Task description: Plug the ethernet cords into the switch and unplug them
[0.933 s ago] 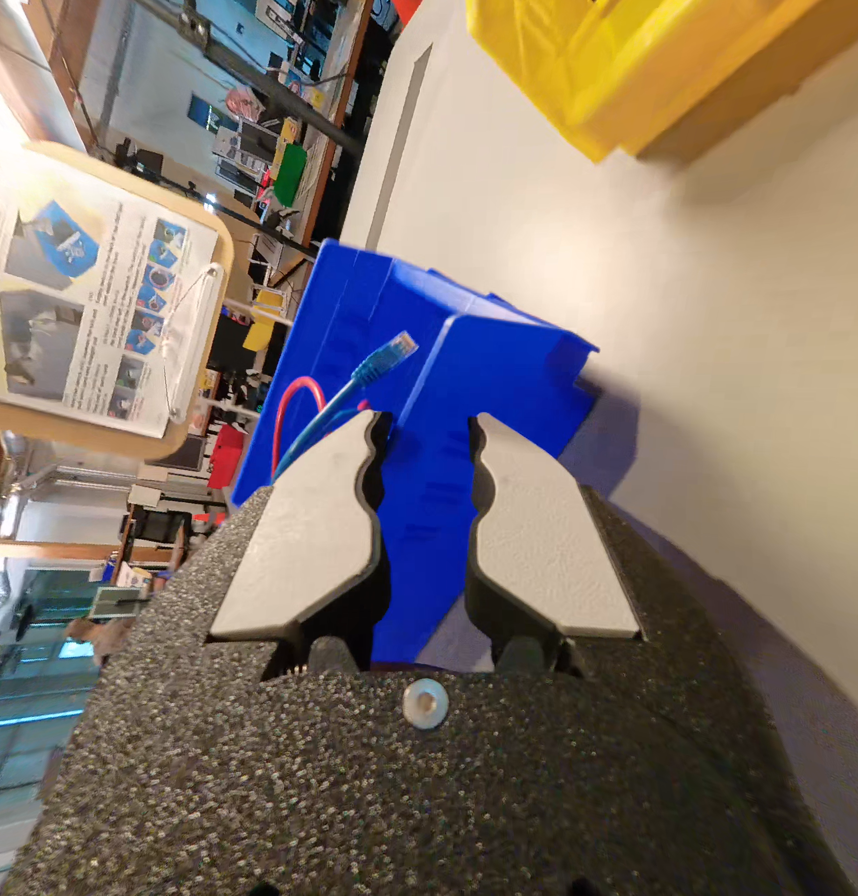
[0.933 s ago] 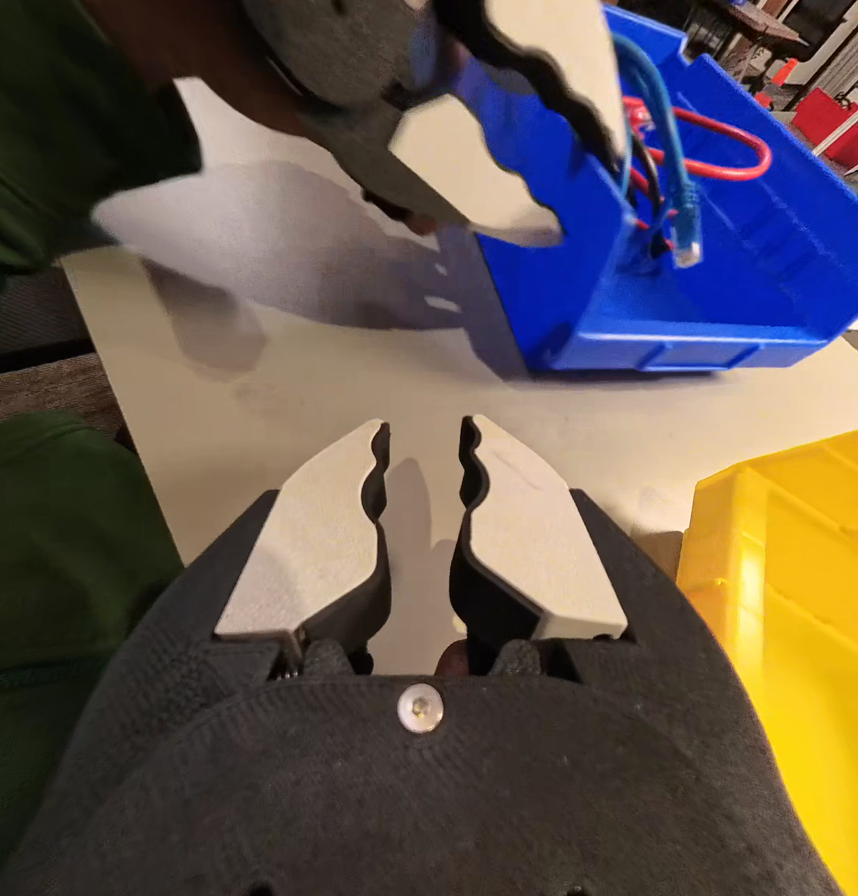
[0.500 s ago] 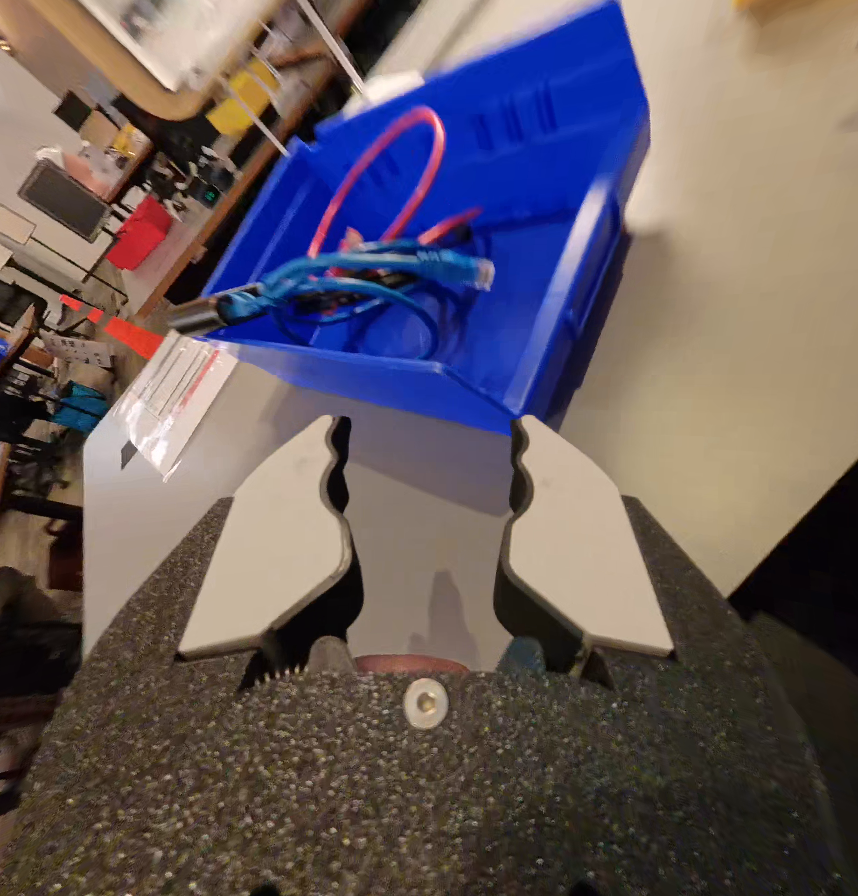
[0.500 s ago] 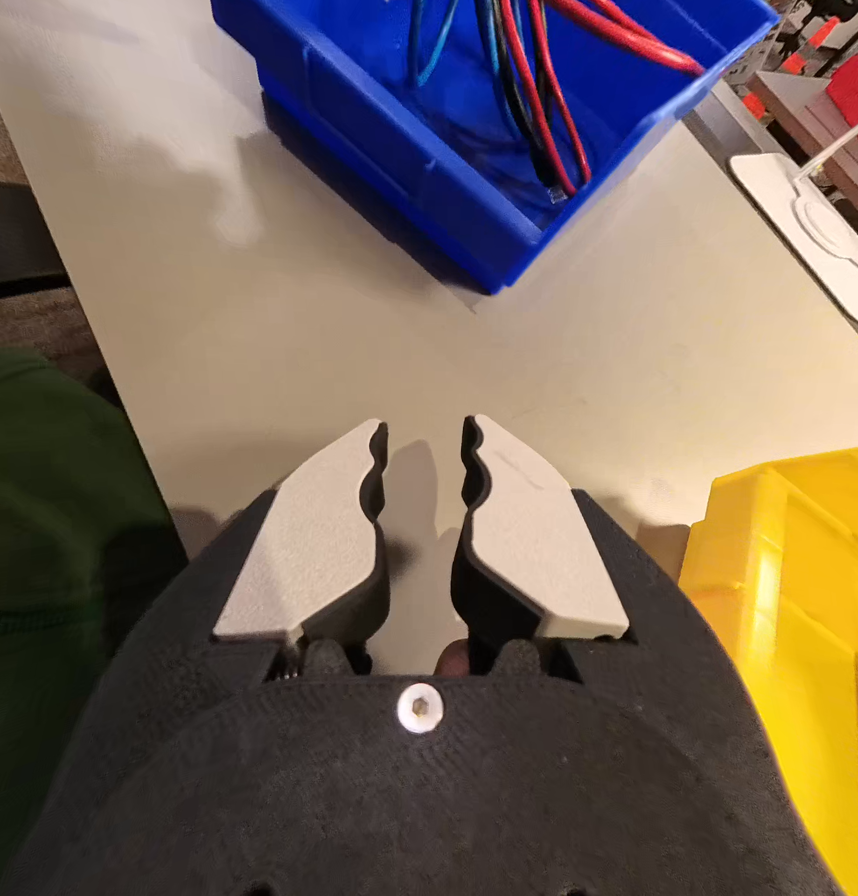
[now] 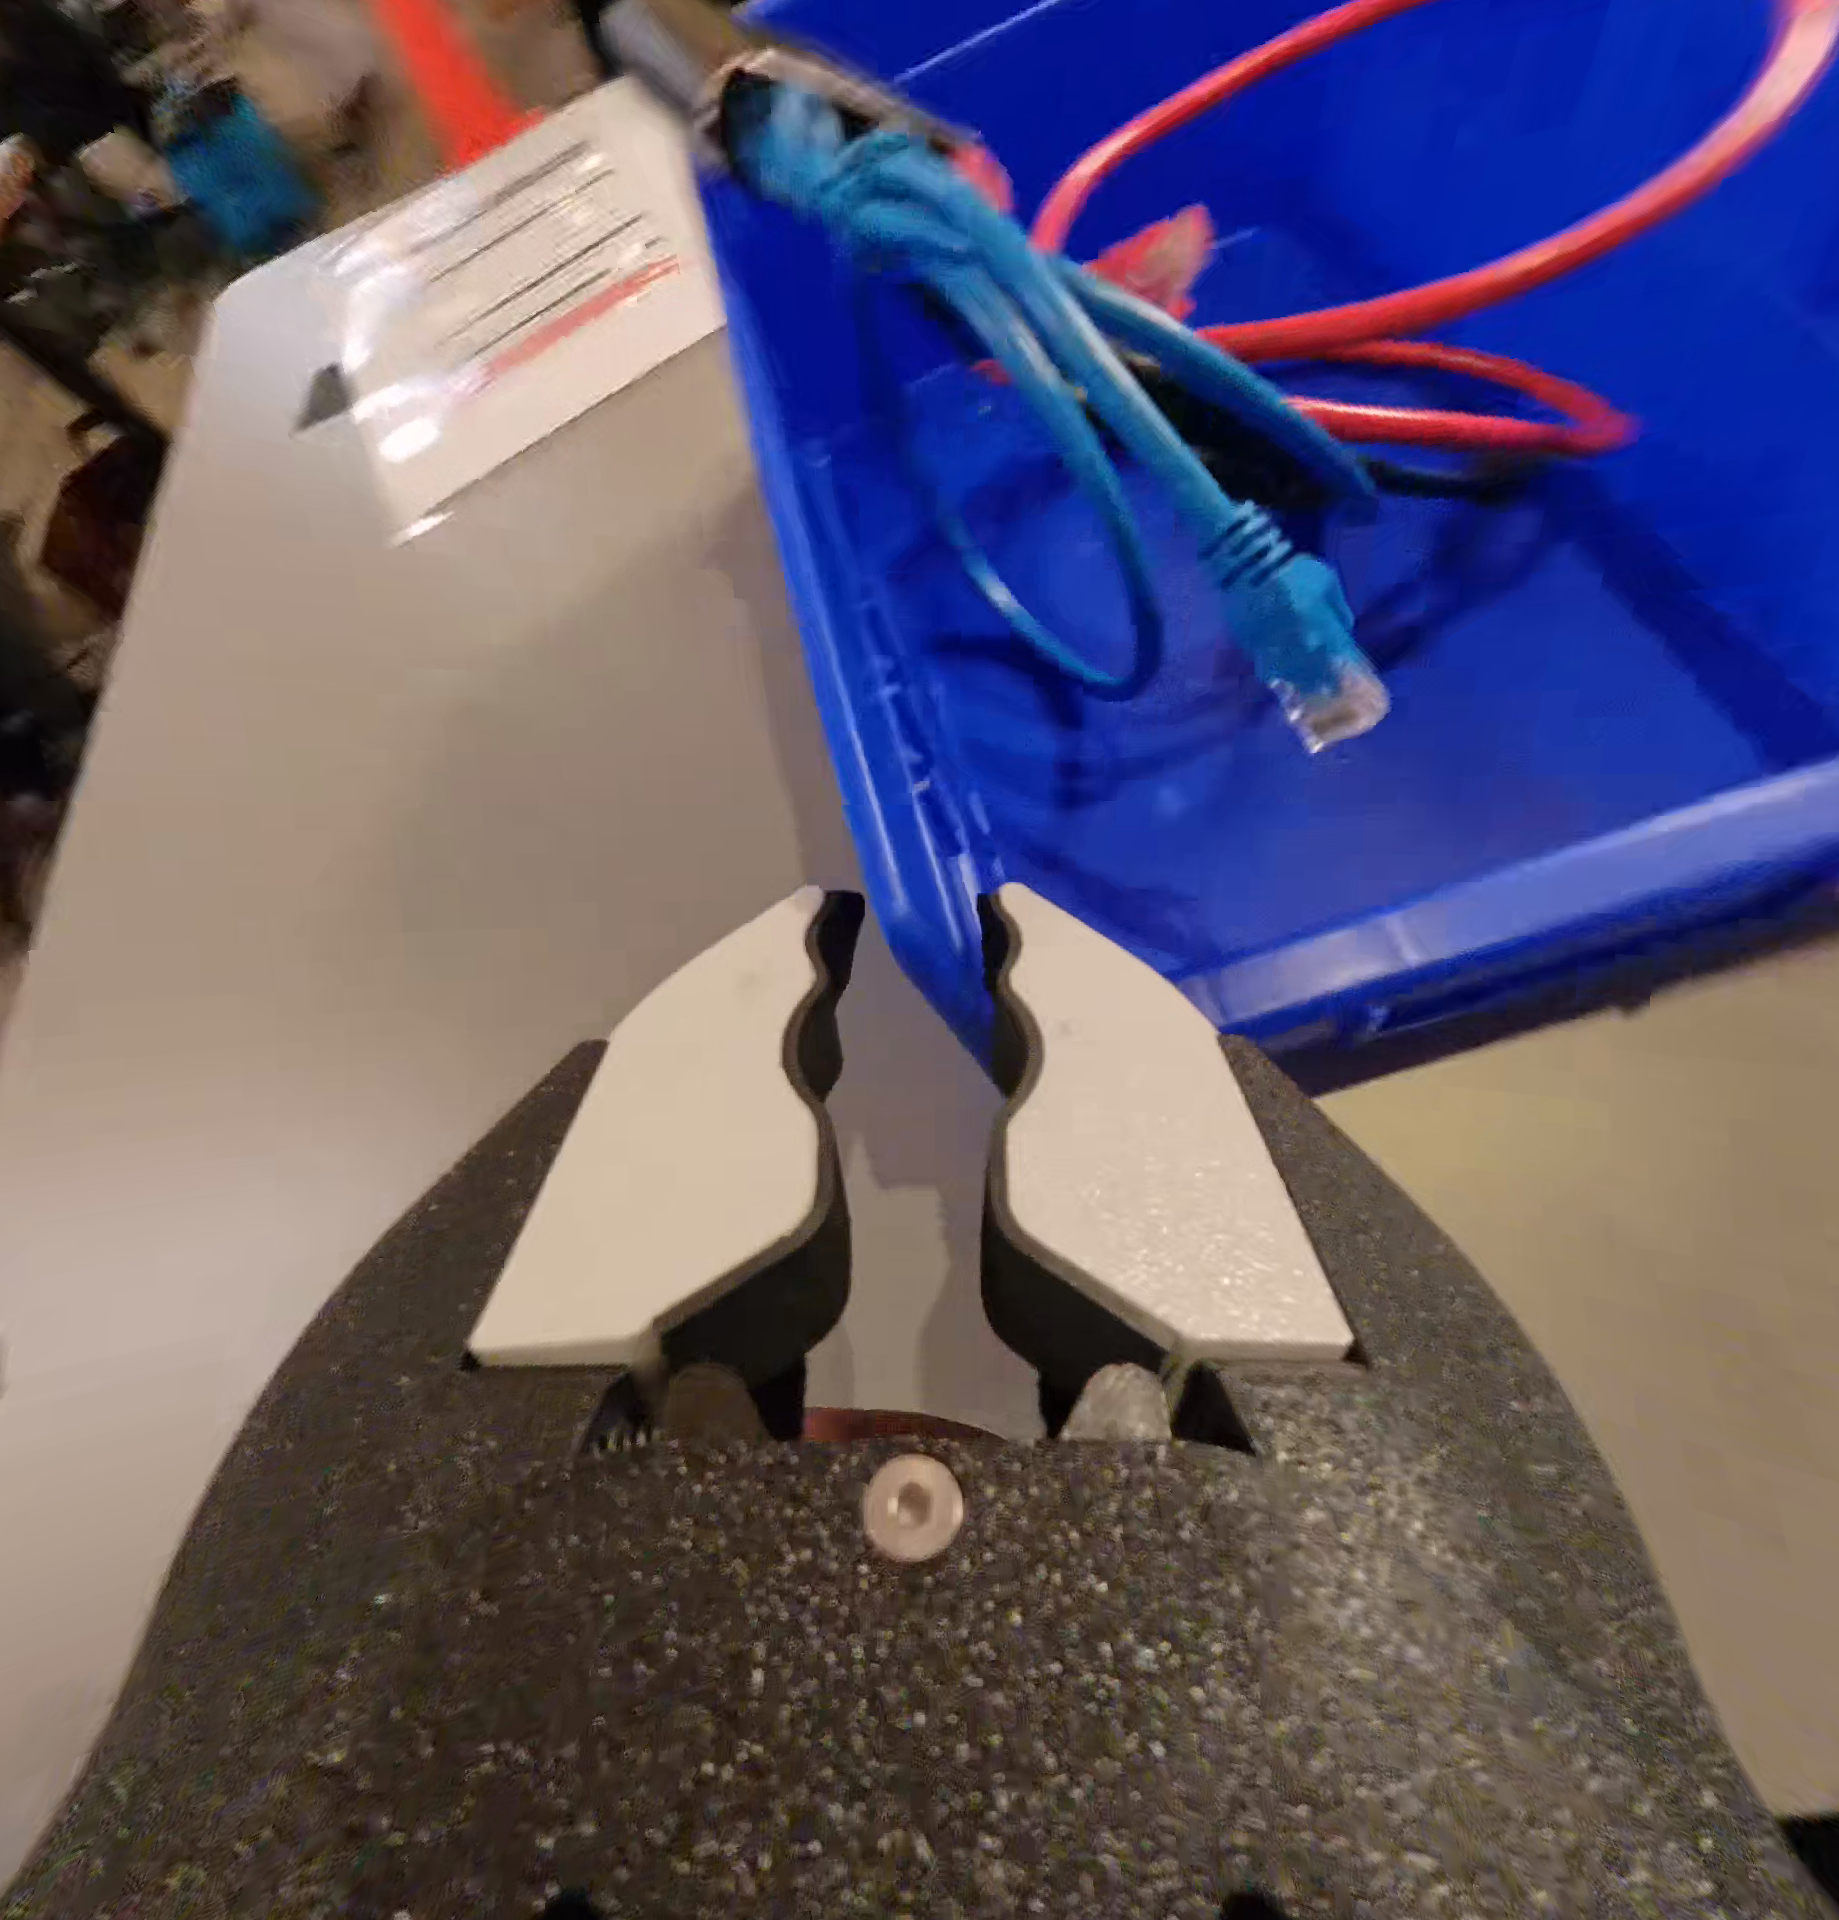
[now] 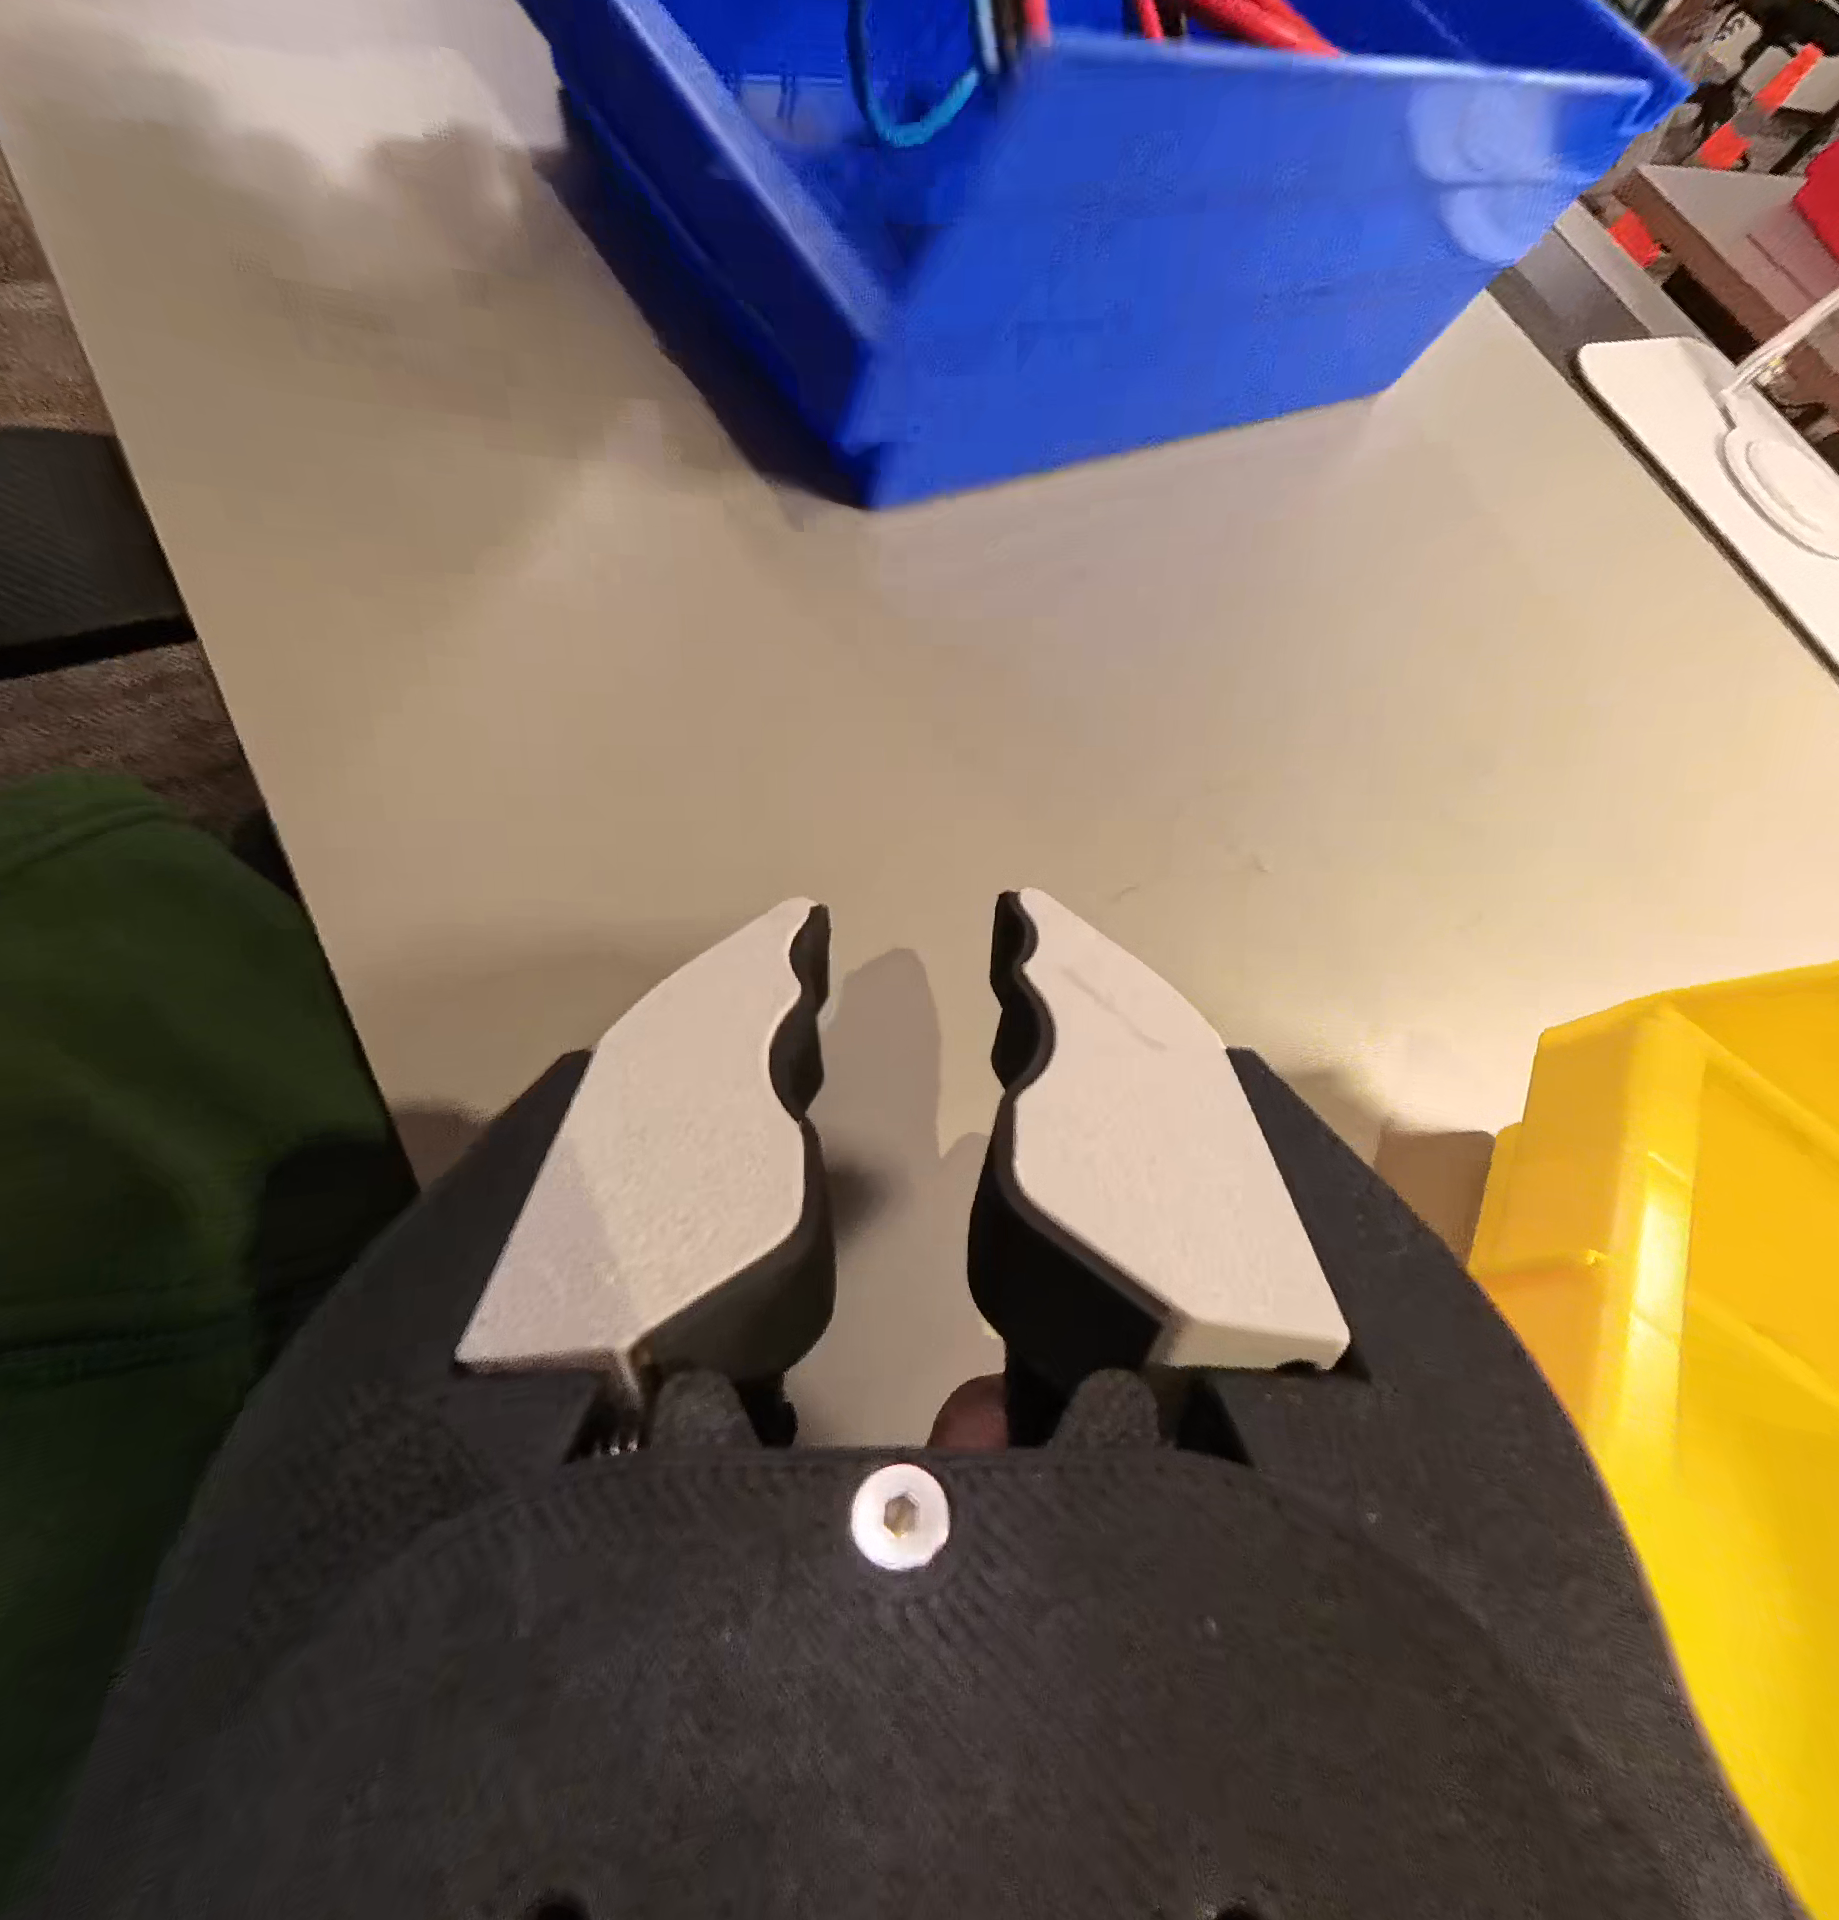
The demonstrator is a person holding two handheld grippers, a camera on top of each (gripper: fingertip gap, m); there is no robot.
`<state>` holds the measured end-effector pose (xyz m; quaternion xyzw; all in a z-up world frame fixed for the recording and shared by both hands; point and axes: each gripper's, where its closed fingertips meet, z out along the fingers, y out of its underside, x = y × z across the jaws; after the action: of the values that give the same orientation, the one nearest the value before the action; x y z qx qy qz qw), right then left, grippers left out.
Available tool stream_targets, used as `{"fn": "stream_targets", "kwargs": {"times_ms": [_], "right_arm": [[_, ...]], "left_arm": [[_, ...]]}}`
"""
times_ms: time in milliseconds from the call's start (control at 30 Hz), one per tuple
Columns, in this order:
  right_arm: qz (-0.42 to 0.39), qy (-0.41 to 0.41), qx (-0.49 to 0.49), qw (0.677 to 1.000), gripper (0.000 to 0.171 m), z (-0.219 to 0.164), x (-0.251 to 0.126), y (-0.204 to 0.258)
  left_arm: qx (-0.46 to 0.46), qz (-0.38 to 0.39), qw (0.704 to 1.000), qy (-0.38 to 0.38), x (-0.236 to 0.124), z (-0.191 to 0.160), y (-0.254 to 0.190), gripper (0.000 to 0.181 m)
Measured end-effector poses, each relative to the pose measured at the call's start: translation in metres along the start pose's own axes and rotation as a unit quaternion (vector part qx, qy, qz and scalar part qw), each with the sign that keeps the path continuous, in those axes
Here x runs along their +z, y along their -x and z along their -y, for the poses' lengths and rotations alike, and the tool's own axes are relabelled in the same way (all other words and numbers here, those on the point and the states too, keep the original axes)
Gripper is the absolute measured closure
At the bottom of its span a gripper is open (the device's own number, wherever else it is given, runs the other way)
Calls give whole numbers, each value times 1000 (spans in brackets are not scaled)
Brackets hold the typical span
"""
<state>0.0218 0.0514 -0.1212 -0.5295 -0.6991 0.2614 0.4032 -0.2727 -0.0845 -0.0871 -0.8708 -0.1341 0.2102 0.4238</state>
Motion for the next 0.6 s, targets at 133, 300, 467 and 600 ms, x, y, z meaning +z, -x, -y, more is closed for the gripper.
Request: {"fn": "stream_targets", "kwargs": {"times_ms": [133,300,467,600], "right_arm": [[4,-9,17,1000,141,2,-2,-3],[-64,-8,4,998,140,1,-6,-11],[-246,-56,-25,967,140,16,-54,-36],[-434,-21,-79,897,141,3,-123,-69]], "left_arm": [[-47,9,998,-37,-16,3,22,135],[-22,-9,991,-128,-49,48,-7,131],[25,-124,974,-187,-64,82,-82,126],[51,-158,973,-160,-38,81,-123,119]]}}
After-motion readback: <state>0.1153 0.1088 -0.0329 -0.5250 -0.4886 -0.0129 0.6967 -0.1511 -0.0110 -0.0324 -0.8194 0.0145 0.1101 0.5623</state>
